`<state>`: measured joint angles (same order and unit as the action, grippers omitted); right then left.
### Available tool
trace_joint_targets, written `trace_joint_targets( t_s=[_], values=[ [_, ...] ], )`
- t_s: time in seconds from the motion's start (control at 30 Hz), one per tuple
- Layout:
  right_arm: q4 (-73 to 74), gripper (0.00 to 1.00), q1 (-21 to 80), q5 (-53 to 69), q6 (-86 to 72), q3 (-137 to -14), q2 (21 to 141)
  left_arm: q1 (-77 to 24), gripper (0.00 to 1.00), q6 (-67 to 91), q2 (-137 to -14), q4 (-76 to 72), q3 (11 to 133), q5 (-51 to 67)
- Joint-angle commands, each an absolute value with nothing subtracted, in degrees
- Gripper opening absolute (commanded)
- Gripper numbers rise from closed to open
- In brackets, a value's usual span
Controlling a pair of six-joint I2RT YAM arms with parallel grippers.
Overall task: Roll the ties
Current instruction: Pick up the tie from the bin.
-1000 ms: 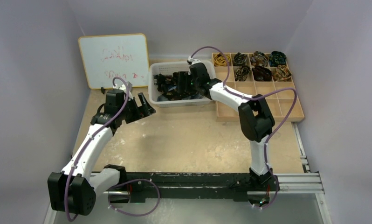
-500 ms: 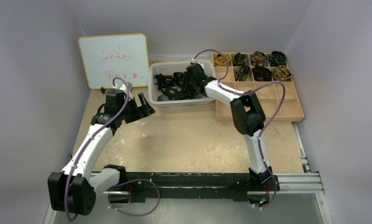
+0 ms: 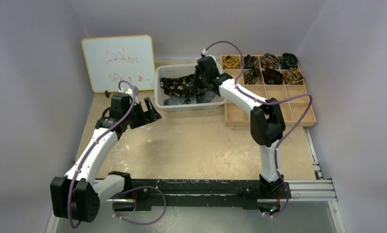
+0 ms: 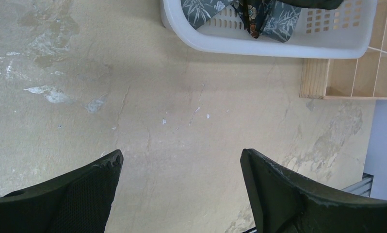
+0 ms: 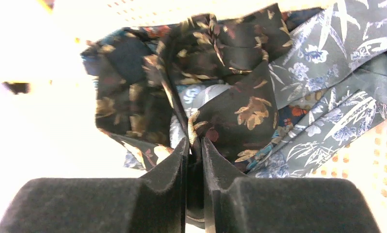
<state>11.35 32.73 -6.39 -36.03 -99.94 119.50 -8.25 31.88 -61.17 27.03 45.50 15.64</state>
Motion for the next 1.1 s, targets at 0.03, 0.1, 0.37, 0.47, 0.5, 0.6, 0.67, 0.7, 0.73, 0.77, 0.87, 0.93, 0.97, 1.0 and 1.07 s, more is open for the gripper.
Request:
trace_joint_targets(
  t_s=[0.03, 0.1, 0.37, 0.47, 0.5, 0.6, 0.67, 0.7, 0.73, 0.77, 0.87, 0.93, 0.97, 1.0, 1.07],
  values=[
    [11.25, 0.14, 32.97, -1.73, -34.47, -102.13, 114.81, -7.82, 0.90, 30.94, -61.17, 26.61, 47.88, 16.09],
    [10.39, 0.13, 32.96, 0.48, -34.09, -102.43, 115.06, -7.82, 0.90, 31.02, -61.17, 26.48, 47.82, 16.14],
    [11.86, 0.06, 32.92, 4.45, -33.01, -107.17, 114.37, -7.82, 0.90, 31.12, -61.17, 26.62, 48.05, 16.57],
    [11.77, 0.04, 32.84, 3.91, -32.37, -109.06, 112.70, -7.82, 0.90, 31.29, -61.06, 26.61, 48.55, 16.42],
    [12.37, 0.03, 32.80, 3.41, -32.13, -110.14, 112.28, -7.82, 0.89, 31.35, -61.00, 26.41, 48.52, 16.59],
    [13.88, 0.00, 32.78, 2.53, -31.43, -112.01, 110.91, -7.82, 0.89, 31.43, -60.91, 26.45, 48.57, 16.70],
    [13.53, 0.00, 32.78, 3.09, -30.96, -111.27, 109.29, -7.82, 0.89, 31.80, -60.82, 26.18, 48.44, 16.76],
    [12.94, 0.00, 32.78, 3.88, -30.68, -110.48, 108.20, -7.82, 0.89, 31.81, -60.70, 25.94, 48.29, 17.05],
    [12.42, 0.00, 32.78, 4.52, -30.37, -109.69, 106.99, -7.82, 0.88, 31.89, -60.71, 25.71, 48.10, 17.31],
    [11.46, 0.00, 32.78, 5.21, -30.06, -108.72, 105.67, -7.82, 0.88, 31.90, -60.77, 25.59, 48.04, 17.53],
    [7.88, 0.00, 32.78, 8.99, -28.83, -104.81, 100.55, -7.82, 0.87, 31.90, -60.69, 25.53, 48.16, 17.90],
    [6.01, 0.00, 32.78, 9.82, -27.96, -102.70, 98.05, -7.82, 0.87, 31.99, -60.49, 25.18, 48.24, 18.29],
    [6.42, 0.00, 32.78, 11.31, -28.24, -102.12, 97.15, -7.82, 0.87, 32.11, -60.40, 24.88, 48.23, 18.62],
    [6.64, 0.00, 32.78, 13.54, -28.37, -101.34, 96.35, -7.82, 0.87, 32.15, -60.32, 24.70, 48.22, 19.02],
    [4.99, 0.00, 32.87, 13.06, -27.91, -98.13, 94.53, -7.82, 0.86, 32.02, -60.41, 24.44, 48.09, 19.81]
  ],
)
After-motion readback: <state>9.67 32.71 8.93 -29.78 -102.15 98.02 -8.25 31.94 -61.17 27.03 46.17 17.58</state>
